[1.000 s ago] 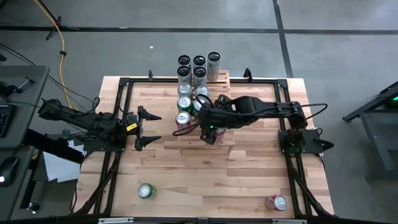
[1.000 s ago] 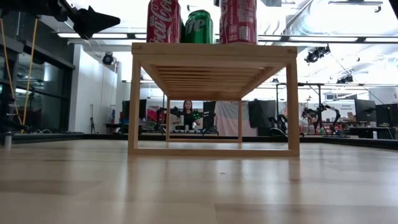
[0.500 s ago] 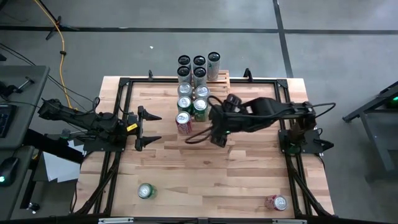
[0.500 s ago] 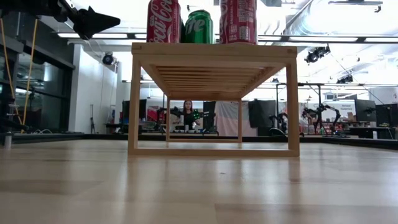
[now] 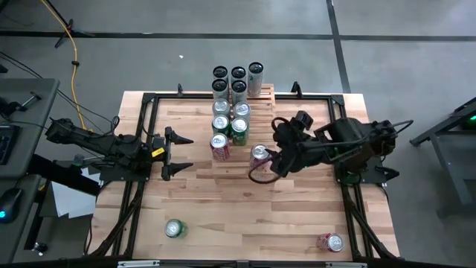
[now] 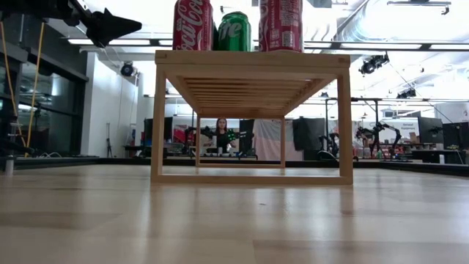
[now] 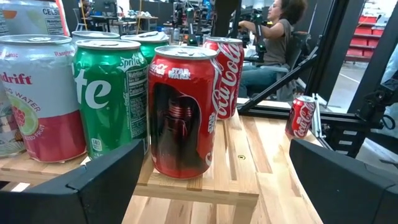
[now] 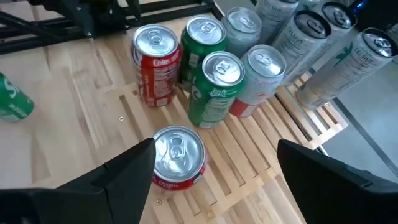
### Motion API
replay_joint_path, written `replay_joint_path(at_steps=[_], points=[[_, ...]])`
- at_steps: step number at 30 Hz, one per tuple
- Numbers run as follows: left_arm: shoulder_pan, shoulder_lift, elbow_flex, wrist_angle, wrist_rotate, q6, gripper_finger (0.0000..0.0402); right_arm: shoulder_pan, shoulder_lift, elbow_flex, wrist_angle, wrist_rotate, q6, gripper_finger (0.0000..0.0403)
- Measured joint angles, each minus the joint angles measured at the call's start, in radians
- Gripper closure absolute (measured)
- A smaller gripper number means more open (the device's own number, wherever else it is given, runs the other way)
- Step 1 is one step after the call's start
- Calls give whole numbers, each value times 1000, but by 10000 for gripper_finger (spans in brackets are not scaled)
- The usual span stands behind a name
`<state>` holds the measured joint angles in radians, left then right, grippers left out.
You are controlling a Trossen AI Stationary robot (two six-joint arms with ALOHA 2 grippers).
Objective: Place canned beverage on shelf
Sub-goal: Put the top red soda can aligned with the other red soda can on the shelf
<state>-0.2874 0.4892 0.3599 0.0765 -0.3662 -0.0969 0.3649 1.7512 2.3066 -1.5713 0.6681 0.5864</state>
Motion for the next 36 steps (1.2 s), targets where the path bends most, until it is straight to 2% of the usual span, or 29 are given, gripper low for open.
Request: replay_joint_path(at_steps=[5, 12, 17, 22, 26, 29, 31, 33, 36], points=[[0, 1, 0, -1, 0, -7, 7, 13, 1, -42, 2, 11, 11, 82], [0, 2, 0, -18, 0, -31, 7, 17, -78, -292, 1, 2, 34, 82], [0, 2, 0, -30, -1, -31, 7, 43, -243, -487, 2, 37, 200, 82], [0, 2, 0, -27, -4, -31, 7, 73, -403, -733, 30, 5, 456, 82], [0, 2, 0, -27, -4, -32, 7, 109, -459, -921, 192, -30, 464, 94], [0, 2, 0, -27, -4, -30, 7, 123, -467, -1008, 328, -25, 409, 127], [0, 2, 0, -27, -4, -22, 7, 126, -466, -1052, 424, -19, 361, 166], [0, 2, 0, -27, -5, -14, 7, 127, -463, -1089, 509, -13, 310, 218], [0, 2, 0, -27, -5, -15, 7, 127, -463, -1144, 629, 15, 243, 319]])
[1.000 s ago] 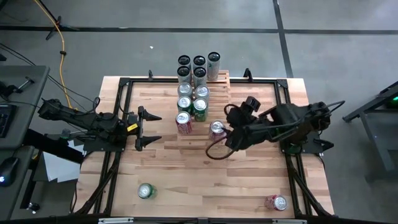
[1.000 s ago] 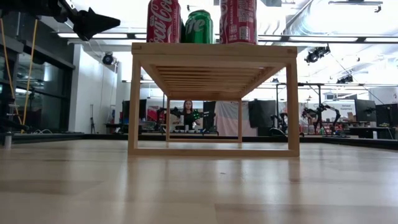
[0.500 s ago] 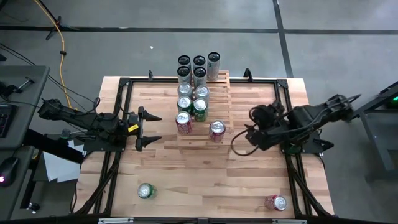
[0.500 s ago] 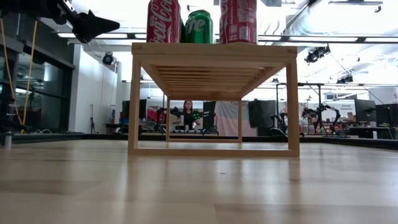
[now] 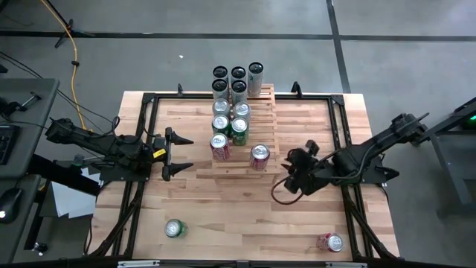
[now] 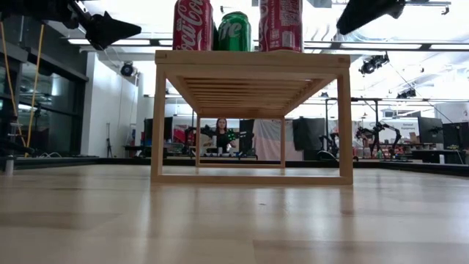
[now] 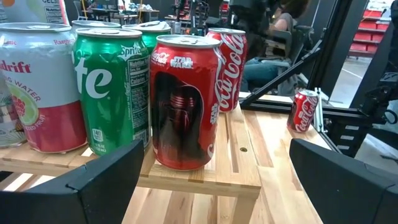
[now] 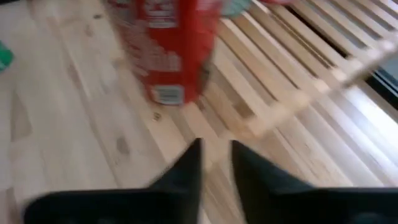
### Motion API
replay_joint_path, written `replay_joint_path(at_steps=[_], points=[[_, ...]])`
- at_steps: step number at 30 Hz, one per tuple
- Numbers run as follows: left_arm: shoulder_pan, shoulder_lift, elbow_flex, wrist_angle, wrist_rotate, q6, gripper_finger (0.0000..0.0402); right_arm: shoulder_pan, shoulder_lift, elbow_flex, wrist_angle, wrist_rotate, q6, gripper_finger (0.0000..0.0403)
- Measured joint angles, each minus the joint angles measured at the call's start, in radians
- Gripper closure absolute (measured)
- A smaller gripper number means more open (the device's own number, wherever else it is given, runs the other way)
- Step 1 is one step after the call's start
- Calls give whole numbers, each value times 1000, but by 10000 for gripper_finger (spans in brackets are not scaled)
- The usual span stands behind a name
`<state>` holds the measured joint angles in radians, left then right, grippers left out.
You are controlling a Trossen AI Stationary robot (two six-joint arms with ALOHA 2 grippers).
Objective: Place canned beverage on shelf
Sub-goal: Put the top red soda can aligned with the other red soda can on the shelf
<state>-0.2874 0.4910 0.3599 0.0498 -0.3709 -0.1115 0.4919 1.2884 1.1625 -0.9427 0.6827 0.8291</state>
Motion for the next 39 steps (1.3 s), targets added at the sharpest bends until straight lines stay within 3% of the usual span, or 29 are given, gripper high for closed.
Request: replay_joint_path(at_steps=[1, 3, 8, 19, 39], points=[[0, 0, 0, 0, 0, 0, 7, 0, 0, -18, 45, 0, -29, 358], [0, 0, 0, 0, 0, 0, 7, 0, 0, -47, 134, -1, -84, 387], [0, 0, 0, 0, 0, 0, 7, -2, 0, -104, 324, -11, -185, 385], [0, 0, 0, 0, -5, 1, 7, -71, 32, -151, 449, 34, -264, 402], [0, 0, 0, 0, -7, 4, 7, -172, 138, -151, 644, -56, -411, 403]])
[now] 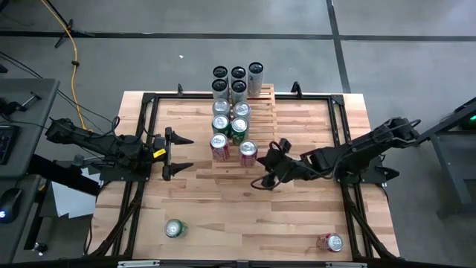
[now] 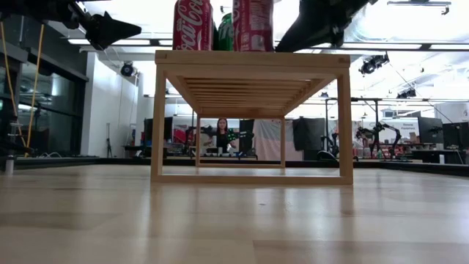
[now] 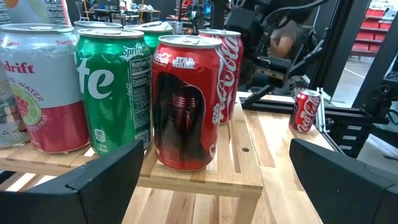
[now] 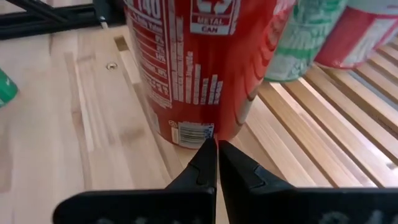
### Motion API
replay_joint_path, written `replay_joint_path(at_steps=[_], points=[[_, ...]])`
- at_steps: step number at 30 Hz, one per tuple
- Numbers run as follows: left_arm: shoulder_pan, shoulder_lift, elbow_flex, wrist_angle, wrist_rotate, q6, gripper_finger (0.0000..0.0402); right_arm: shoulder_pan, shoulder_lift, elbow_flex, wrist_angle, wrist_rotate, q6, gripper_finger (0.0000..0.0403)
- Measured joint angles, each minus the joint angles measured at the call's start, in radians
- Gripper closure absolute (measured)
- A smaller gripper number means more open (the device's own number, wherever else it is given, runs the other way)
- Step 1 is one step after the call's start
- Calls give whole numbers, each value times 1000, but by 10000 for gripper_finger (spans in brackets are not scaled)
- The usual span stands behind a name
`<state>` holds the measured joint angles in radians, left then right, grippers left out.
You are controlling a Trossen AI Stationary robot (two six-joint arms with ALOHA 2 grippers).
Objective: Place canned beverage on shelf
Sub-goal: Put the top red soda can aligned with the other red soda can on the shelf
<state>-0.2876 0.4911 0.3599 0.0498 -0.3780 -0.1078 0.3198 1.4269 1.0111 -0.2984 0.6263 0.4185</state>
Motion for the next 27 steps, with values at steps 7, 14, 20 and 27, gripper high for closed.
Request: replay_joint_path(at_steps=[7, 14, 20, 27], points=[[0, 0, 0, 0, 0, 0, 7, -6, 0, 0, 91, -16, -50, 403], [0, 0, 0, 0, 0, 0, 7, -8, 0, 0, 167, -34, -87, 403], [0, 0, 0, 0, 0, -1, 7, -27, 9, 0, 191, -65, -85, 403], [0, 0, 0, 0, 0, 12, 7, -28, 78, 0, 276, -123, -113, 403]])
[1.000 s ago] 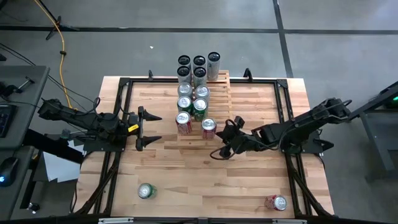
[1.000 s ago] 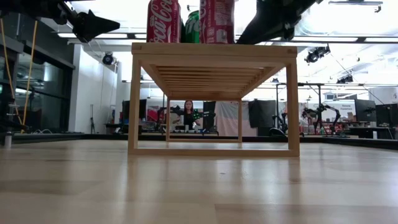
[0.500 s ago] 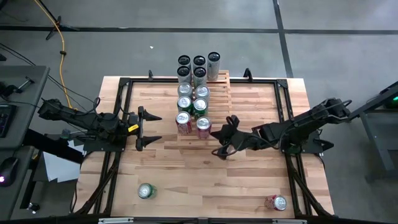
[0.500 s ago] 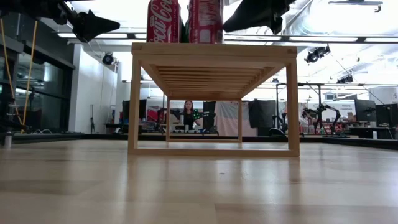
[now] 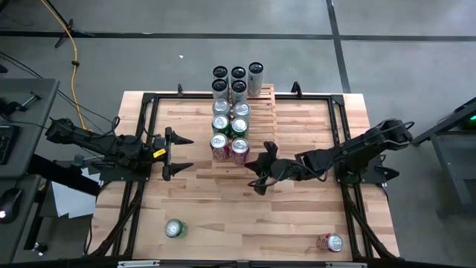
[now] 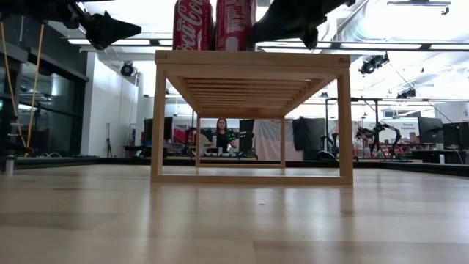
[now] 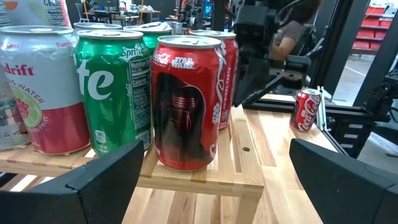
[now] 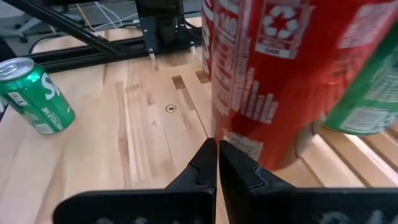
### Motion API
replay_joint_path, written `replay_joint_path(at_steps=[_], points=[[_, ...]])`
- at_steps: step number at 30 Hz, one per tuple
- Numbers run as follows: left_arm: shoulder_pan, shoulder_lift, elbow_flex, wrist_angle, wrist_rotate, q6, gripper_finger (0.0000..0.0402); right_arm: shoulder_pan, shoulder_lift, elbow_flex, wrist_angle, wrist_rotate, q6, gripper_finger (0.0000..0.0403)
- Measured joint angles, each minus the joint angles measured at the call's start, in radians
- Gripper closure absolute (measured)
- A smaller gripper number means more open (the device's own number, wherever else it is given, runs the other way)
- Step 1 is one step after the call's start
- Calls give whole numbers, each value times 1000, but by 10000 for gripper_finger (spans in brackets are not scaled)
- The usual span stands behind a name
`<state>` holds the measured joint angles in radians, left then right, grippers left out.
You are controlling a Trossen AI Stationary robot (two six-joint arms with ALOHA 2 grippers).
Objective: Place canned beverage on shelf
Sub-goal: Put the top red soda can aligned with the other red soda can on the shelf
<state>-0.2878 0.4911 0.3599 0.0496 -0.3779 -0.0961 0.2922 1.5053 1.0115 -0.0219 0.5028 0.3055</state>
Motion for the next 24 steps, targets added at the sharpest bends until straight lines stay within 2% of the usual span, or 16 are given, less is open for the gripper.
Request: replay_joint_path(at_steps=[13, 24], points=[[0, 0, 0, 0, 0, 1, 7, -2, 17, 0, 103, 18, -45, 403], [0, 0, 0, 0, 0, -4, 7, -37, 17, 0, 117, 20, -45, 403]])
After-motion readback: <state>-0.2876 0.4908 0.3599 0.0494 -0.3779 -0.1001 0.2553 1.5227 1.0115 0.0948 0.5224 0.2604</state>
